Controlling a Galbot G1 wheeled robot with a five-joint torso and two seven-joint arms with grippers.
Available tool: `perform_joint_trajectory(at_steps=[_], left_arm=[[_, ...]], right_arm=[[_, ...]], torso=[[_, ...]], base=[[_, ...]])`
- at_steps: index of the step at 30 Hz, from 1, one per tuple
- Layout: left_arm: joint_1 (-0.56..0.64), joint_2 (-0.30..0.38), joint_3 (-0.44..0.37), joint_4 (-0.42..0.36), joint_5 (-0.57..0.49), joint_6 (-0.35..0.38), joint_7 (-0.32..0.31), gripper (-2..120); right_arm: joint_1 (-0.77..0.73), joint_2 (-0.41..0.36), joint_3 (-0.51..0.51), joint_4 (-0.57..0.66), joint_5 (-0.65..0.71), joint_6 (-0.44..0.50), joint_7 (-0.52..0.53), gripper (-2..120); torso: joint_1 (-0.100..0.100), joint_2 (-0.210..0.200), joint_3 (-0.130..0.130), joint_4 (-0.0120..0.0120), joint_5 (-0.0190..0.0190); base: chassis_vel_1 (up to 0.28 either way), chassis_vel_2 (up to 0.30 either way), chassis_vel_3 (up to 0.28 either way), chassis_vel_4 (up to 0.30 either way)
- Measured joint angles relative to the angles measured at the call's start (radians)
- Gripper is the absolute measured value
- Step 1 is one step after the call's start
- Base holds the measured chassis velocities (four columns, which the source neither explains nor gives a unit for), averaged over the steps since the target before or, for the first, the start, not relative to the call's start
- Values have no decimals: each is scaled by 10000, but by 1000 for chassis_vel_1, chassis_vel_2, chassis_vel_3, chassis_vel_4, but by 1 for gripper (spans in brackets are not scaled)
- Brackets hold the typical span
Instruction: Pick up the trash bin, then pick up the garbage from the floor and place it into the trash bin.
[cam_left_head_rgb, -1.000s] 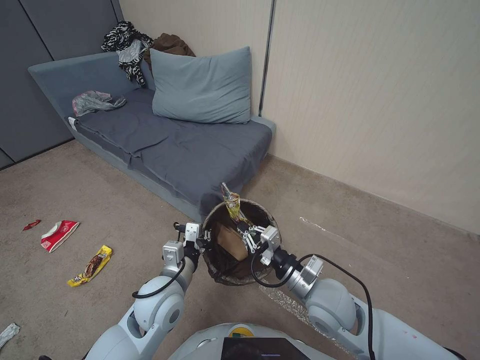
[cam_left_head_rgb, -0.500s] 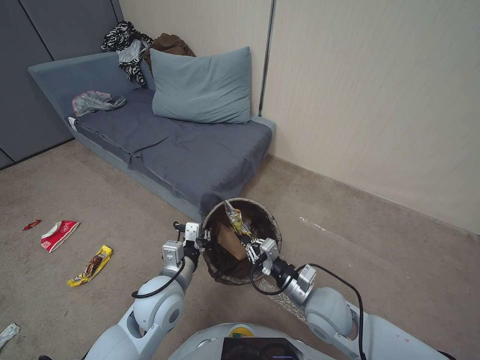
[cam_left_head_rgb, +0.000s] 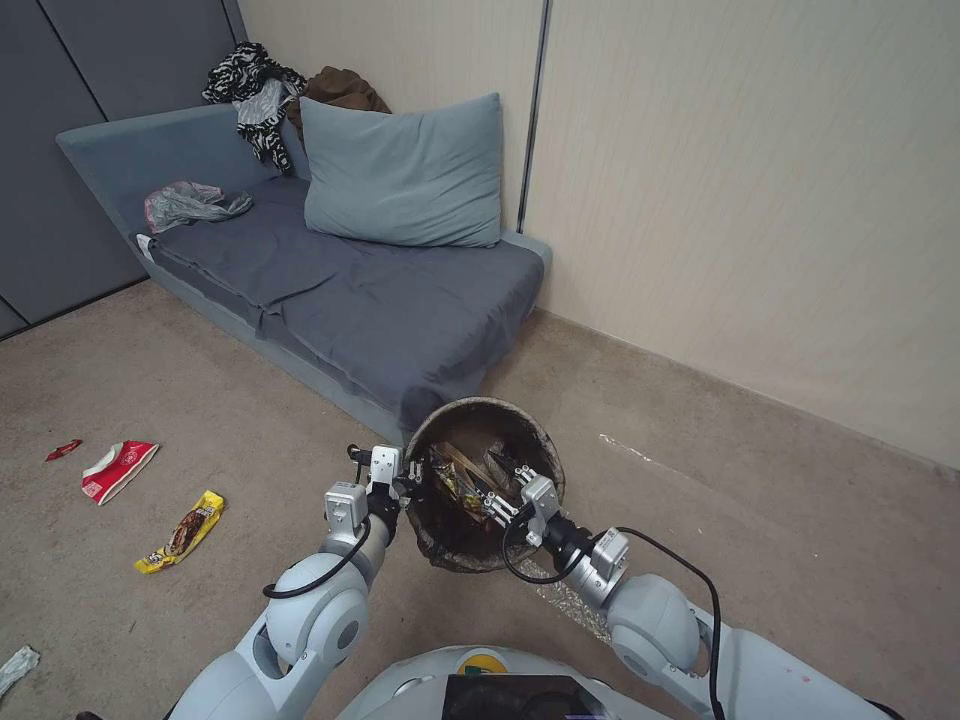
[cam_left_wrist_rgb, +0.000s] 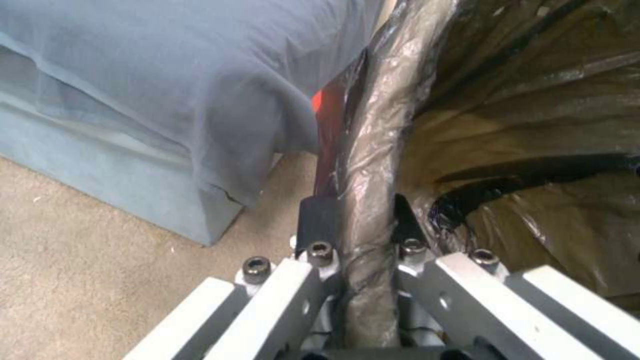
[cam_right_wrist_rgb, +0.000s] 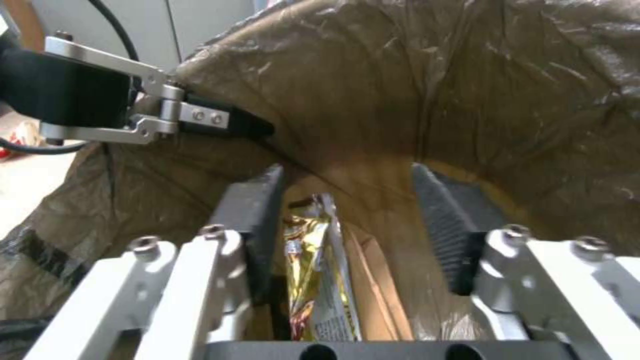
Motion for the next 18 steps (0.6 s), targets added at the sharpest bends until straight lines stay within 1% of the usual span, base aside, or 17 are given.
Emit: perform_joint_trajectory(at_steps=[2,3,5,7,8,10,11,12,14,16,18], left_arm=[[0,0,0,0,0,0,0,0],[13,-4,0,0,2,-3,0,0],[13,-4,0,0,2,-3,0,0],[27,-22,0,0,10,-9,0,0],[27,-22,0,0,10,-9,0,0],[27,-35,0,2,13,-12,1,0],[27,-35,0,2,13,-12,1,0],[22,-52,1,10,19,-17,1,0],[12,-88,7,46,26,-21,1,0],[6,-108,11,66,35,-25,2,0],[3,-145,14,96,52,-36,2,0]], right_arm=[[0,0,0,0,0,0,0,45],[0,2,6,5,-4,-12,20,54],[0,2,6,5,-4,-12,20,54],[5,12,40,27,-15,-23,63,77],[5,12,40,27,-15,-23,63,77],[5,19,70,49,-19,-23,83,82],[5,19,70,49,-19,-23,83,82],[-1,28,110,84,-20,-24,111,91],[-11,76,286,224,-12,-23,183,98],[-13,114,434,330,-4,-21,211,99],[29,261,963,669,196,-23,293,100]], torso=[[0,0,0,0,0],[0,0,0,0,0],[0,0,0,0,0],[0,0,0,0,0],[0,0,0,0,0],[0,0,0,1,0],[0,0,0,1,0],[0,0,0,1,0],[0,0,0,0,0],[0,0,0,0,-1],[0,0,0,0,0]], base=[[0,0,0,0],[0,0,0,0],[0,0,0,0],[0,0,0,0],[0,0,0,0],[0,0,0,0],[0,0,0,0],[0,0,0,0],[0,0,0,0],[0,0,0,0],[0,0,0,0]])
